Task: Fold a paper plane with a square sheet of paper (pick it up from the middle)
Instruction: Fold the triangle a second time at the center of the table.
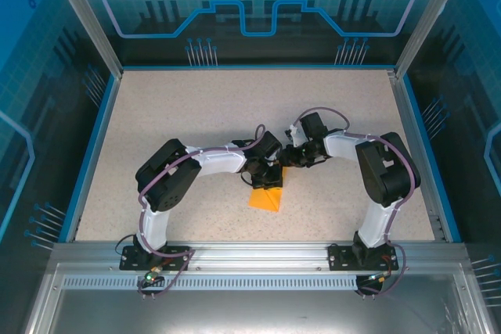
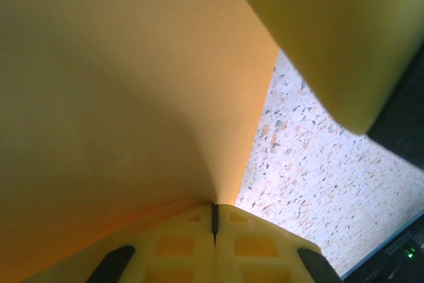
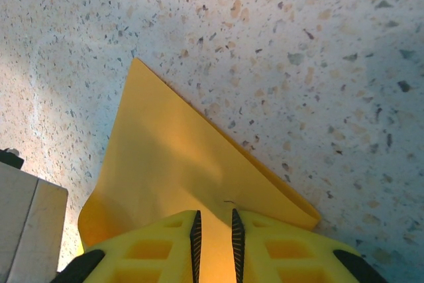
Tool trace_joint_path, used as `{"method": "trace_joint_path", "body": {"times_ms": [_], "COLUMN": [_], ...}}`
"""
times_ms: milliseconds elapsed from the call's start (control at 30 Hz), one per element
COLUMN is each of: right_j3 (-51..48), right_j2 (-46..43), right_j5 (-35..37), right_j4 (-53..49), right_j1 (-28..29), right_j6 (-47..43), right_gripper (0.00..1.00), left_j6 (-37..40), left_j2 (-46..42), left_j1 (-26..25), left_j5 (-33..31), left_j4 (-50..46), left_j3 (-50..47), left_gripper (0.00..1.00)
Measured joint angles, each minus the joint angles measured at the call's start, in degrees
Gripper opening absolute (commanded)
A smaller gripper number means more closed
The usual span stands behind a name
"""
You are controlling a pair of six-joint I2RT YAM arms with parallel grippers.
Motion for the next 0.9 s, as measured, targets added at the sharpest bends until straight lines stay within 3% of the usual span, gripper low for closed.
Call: {"method": "trace_joint_path", "body": {"times_ms": [700, 900], "right_j3": [0.00, 0.00], "right_j2": [0.20, -0.31], "right_j5": [0.26, 1.01], "right_j4": [-0.02, -0.74], "right_j1": [0.00, -0.07], "right_j6": [-0.37, -0.13], "right_gripper": [0.23, 0.31], "left_j6": [-0.02, 0.00], "left_j2": [0.44, 0.48], "left_j1": [0.02, 0.02], "left_j5": [0.02, -0.02], "left_j4": [0.85, 0.87], "left_j3": [0.00, 0.00], "left_gripper": [0.00, 0.00]}}
